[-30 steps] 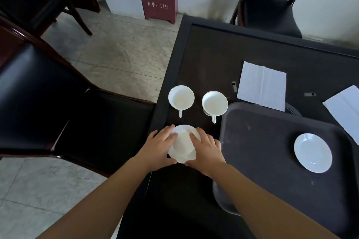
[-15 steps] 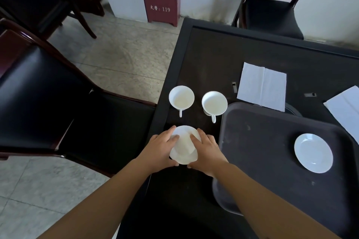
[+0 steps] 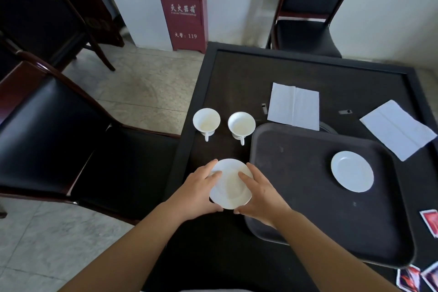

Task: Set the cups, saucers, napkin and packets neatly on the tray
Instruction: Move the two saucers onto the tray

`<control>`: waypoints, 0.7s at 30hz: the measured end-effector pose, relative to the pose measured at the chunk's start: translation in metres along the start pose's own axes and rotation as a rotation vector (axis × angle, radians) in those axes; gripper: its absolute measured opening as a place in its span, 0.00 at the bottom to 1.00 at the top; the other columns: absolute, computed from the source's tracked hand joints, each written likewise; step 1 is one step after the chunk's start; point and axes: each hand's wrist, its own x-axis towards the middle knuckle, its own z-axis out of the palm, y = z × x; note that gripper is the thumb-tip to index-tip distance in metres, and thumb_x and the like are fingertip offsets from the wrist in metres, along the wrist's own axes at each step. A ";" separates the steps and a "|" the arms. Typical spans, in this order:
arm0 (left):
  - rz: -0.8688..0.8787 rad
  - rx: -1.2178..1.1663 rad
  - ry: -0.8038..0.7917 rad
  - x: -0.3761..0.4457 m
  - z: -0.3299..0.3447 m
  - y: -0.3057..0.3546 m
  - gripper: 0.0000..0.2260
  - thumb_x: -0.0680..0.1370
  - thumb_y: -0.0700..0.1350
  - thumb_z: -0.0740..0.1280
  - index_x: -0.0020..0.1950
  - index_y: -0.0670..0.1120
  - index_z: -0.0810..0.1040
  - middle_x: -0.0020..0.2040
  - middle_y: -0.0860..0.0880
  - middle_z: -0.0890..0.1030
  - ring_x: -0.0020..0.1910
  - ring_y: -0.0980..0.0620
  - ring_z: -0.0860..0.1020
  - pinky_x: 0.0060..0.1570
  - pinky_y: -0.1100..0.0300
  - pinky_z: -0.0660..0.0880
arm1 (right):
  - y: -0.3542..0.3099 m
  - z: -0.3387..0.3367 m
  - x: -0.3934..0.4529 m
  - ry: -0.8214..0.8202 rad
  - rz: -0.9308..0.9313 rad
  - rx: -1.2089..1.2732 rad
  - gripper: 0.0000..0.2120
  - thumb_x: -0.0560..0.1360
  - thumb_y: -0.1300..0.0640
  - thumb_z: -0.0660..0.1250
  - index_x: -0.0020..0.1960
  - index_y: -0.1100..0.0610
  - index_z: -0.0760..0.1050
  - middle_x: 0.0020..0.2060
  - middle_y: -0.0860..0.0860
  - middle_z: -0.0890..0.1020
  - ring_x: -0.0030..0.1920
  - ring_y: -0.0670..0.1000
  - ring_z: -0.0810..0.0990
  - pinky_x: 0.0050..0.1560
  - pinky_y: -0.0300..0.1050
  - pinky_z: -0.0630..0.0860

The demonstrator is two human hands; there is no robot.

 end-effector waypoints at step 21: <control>0.119 0.037 -0.026 0.056 0.031 0.135 0.41 0.70 0.63 0.73 0.77 0.50 0.61 0.80 0.55 0.48 0.76 0.50 0.55 0.71 0.51 0.62 | 0.099 -0.073 -0.093 0.112 0.070 0.030 0.43 0.70 0.46 0.76 0.78 0.50 0.57 0.80 0.48 0.46 0.77 0.53 0.53 0.72 0.43 0.57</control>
